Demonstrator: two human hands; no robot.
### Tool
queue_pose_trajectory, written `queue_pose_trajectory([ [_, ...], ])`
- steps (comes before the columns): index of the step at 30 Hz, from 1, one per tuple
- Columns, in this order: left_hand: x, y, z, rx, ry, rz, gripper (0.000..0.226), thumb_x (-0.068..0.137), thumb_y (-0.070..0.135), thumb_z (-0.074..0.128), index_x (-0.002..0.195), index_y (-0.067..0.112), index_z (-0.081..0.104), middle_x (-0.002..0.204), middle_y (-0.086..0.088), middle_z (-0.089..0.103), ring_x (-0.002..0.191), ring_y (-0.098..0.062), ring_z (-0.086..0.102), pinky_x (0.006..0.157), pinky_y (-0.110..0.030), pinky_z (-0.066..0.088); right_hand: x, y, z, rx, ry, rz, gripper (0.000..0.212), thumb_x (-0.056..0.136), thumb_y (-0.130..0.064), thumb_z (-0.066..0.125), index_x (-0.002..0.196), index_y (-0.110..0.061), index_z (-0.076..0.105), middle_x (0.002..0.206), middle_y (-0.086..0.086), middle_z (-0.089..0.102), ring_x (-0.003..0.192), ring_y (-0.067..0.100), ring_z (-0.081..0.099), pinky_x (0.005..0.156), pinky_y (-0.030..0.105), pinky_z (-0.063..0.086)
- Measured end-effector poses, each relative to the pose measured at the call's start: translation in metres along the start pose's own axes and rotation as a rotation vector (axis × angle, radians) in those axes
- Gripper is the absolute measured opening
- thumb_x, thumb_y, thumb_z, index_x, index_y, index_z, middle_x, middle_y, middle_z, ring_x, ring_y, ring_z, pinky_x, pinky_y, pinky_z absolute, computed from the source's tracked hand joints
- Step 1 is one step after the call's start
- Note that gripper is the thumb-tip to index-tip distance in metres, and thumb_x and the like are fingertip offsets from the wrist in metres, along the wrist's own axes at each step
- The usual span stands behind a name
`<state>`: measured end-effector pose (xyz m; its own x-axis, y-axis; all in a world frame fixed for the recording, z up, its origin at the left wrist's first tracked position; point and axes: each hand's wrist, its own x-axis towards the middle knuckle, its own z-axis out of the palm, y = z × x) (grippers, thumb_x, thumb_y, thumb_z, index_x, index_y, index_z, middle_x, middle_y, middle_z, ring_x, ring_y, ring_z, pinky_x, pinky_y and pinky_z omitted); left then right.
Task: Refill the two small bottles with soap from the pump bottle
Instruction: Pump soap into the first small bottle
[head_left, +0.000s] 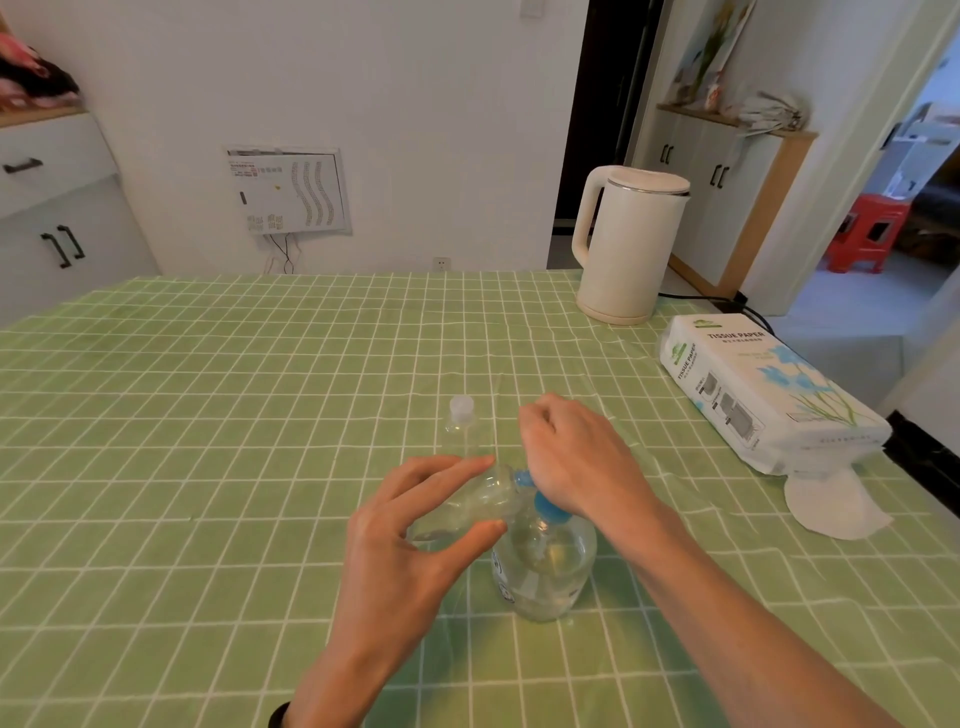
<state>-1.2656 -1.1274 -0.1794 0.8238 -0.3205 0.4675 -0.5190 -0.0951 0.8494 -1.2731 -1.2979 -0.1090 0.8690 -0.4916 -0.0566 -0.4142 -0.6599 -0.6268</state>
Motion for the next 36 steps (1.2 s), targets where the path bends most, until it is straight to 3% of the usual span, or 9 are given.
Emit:
queue_pose_trajectory([
  [6,-0.002,-0.004,0.001,-0.011,0.008,0.006,0.05,0.075,0.035,0.091,0.122,0.042,0.076,0.118,0.018,0.073,0.113,-0.008,0.07,0.096,-0.011,0.049,-0.001,0.002,0.0,-0.037,0.008,-0.01,0.037,0.108,-0.038,0.032,0.083,-0.02,0.052,0.097,0.005,0.064,0.102,0.034,0.062,0.098,0.055,0.051],
  [10,0.0,0.001,0.0,-0.011,0.012,0.017,0.047,0.074,0.035,0.091,0.119,0.041,0.079,0.117,0.018,0.074,0.114,-0.008,0.07,0.097,-0.011,0.05,0.001,0.0,-0.004,-0.094,0.033,-0.043,0.043,0.108,-0.044,0.03,0.08,-0.021,0.054,0.09,0.003,0.062,0.103,0.037,0.064,0.101,0.058,0.05],
  [15,0.003,0.005,-0.001,-0.007,0.01,0.016,0.048,0.072,0.038,0.086,0.119,0.038,0.079,0.115,0.016,0.074,0.114,-0.009,0.07,0.096,-0.011,0.049,0.004,-0.004,-0.005,-0.169,0.064,-0.083,0.045,0.109,-0.048,0.028,0.103,-0.023,0.064,0.111,0.003,0.065,0.118,0.032,0.057,0.115,0.064,0.037],
  [19,0.001,0.002,0.001,-0.015,0.005,0.009,0.048,0.073,0.034,0.087,0.12,0.038,0.078,0.116,0.017,0.074,0.115,-0.01,0.07,0.098,-0.011,0.049,0.003,0.0,-0.002,-0.133,0.038,-0.051,0.041,0.107,-0.043,0.029,0.082,-0.023,0.055,0.106,0.004,0.064,0.113,0.033,0.056,0.104,0.057,0.045],
  [24,-0.002,-0.003,0.002,-0.021,-0.001,0.0,0.049,0.074,0.034,0.087,0.121,0.042,0.077,0.117,0.018,0.073,0.114,-0.009,0.07,0.097,-0.011,0.049,0.004,0.004,0.003,-0.108,-0.005,-0.02,0.039,0.107,-0.036,0.031,0.074,-0.021,0.046,0.101,0.008,0.065,0.108,0.035,0.058,0.104,0.057,0.043],
  [32,0.0,0.001,0.0,-0.015,0.003,0.006,0.048,0.072,0.036,0.087,0.118,0.042,0.078,0.116,0.019,0.073,0.114,-0.007,0.069,0.098,-0.012,0.05,0.007,0.004,0.001,-0.156,0.038,-0.025,0.044,0.108,-0.042,0.03,0.088,-0.02,0.063,0.101,0.002,0.066,0.11,0.031,0.053,0.103,0.055,0.038],
  [36,0.002,0.004,0.0,-0.002,0.01,0.017,0.048,0.071,0.038,0.086,0.119,0.038,0.079,0.115,0.016,0.074,0.114,-0.009,0.07,0.097,-0.012,0.05,0.007,0.001,-0.001,-0.197,0.123,-0.095,0.047,0.109,-0.048,0.028,0.095,-0.022,0.065,0.11,-0.001,0.062,0.108,0.023,0.043,0.103,0.056,0.033],
])
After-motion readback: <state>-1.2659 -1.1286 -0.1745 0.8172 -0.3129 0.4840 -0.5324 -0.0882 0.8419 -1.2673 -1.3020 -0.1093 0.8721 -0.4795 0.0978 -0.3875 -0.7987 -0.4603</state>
